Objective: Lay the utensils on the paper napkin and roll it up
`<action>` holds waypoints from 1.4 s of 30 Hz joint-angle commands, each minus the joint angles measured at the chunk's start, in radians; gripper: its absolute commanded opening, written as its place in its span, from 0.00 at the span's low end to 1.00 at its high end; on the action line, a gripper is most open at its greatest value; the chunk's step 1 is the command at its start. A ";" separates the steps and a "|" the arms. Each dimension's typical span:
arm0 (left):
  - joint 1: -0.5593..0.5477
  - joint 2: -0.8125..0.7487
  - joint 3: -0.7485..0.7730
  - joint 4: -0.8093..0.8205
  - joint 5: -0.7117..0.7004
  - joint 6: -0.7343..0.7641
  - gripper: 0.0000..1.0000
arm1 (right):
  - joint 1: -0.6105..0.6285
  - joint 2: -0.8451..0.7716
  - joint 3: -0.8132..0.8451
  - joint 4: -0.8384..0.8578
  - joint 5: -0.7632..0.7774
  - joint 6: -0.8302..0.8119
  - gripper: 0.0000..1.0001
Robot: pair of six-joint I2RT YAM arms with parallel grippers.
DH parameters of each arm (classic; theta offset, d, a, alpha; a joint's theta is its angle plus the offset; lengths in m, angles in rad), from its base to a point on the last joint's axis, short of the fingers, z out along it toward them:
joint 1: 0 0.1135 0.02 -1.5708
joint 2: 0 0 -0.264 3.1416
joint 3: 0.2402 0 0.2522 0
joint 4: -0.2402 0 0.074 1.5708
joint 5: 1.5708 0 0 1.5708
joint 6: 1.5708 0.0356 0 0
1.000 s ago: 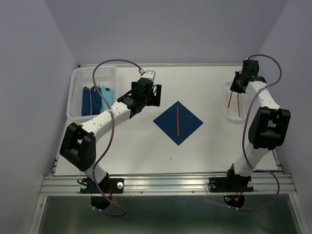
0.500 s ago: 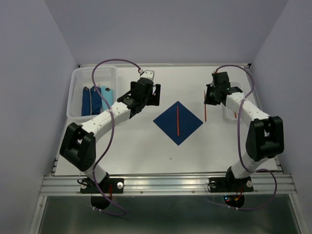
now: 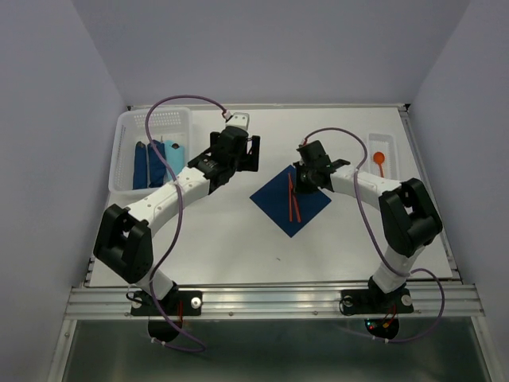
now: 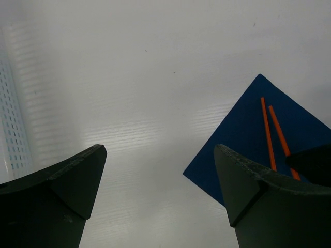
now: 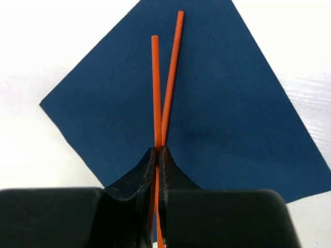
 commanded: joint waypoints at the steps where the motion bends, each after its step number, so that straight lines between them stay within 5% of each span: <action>1: -0.002 -0.047 0.000 0.013 -0.031 -0.013 0.99 | 0.018 0.009 -0.031 0.106 0.057 0.098 0.01; 24: -0.002 -0.036 -0.004 0.013 -0.033 -0.008 0.99 | 0.018 0.064 -0.046 0.185 0.115 0.156 0.06; 35: -0.002 -0.032 -0.001 0.015 -0.023 -0.006 0.99 | 0.027 0.055 -0.054 0.186 0.120 0.155 0.30; 42: -0.002 -0.032 0.002 0.015 -0.017 -0.006 0.99 | 0.027 0.023 -0.042 0.176 0.144 0.146 0.36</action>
